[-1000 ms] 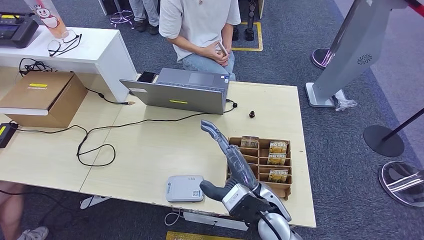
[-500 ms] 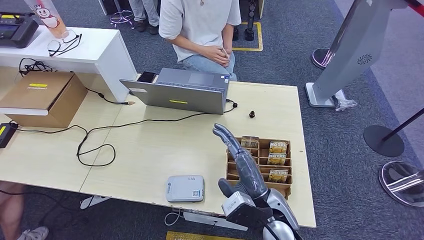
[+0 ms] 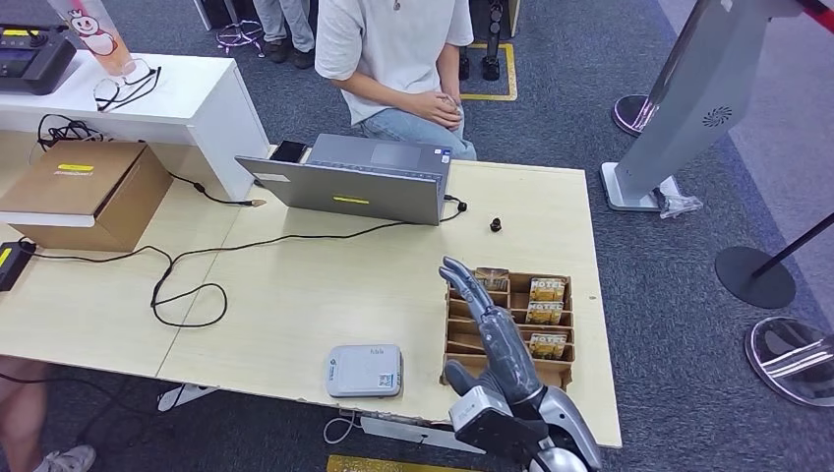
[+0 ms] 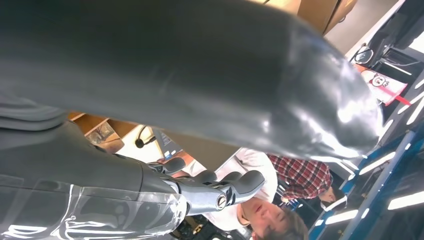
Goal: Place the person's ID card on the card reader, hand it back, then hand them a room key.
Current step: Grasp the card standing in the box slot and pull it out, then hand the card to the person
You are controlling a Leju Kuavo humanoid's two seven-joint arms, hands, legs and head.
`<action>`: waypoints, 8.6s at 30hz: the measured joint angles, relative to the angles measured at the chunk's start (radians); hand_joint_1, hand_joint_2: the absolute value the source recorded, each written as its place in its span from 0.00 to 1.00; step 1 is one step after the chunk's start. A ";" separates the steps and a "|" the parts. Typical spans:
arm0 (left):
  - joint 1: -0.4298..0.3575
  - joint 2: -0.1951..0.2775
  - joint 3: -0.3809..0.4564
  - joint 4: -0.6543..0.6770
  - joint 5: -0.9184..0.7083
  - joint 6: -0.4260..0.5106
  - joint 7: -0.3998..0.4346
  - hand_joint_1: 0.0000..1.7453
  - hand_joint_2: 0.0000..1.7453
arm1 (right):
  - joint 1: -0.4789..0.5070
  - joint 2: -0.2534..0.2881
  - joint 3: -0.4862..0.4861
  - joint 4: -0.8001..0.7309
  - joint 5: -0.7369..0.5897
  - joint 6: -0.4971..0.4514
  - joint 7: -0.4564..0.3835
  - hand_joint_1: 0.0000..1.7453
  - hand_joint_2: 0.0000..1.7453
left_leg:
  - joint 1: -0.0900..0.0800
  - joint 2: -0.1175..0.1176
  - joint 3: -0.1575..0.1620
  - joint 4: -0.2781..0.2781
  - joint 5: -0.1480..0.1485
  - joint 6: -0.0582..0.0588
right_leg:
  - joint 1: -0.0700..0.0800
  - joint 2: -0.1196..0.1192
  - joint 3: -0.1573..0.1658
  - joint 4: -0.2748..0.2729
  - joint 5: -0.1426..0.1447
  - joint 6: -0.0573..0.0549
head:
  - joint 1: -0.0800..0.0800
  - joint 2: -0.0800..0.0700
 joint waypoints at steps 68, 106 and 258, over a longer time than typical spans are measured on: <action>0.015 -0.079 0.122 -0.163 -0.086 -0.105 -0.006 0.00 0.00 | 0.015 -0.038 -0.060 0.071 0.816 0.004 0.316 0.00 1.00 | 0.000 0.000 -0.001 0.000 0.000 0.000 | 0.000 0.000 0.000 0.000 0.000 0.000 | 0.000 0.000; 0.024 -0.114 0.156 -0.235 -0.112 -0.140 -0.006 0.00 0.00 | -0.009 -0.042 -0.062 0.103 0.854 0.018 0.360 0.22 1.00 | 0.000 0.000 0.000 0.000 0.000 0.000 | 0.000 0.000 0.000 0.000 0.000 0.000 | 0.000 0.000; -0.013 -0.104 0.191 -0.200 -0.183 -0.068 -0.032 0.00 0.00 | -0.073 -0.014 -0.120 0.055 0.717 -0.336 0.179 1.00 1.00 | 0.000 0.000 0.000 0.000 0.000 0.000 | 0.000 0.000 0.000 0.000 0.000 0.000 | 0.000 0.000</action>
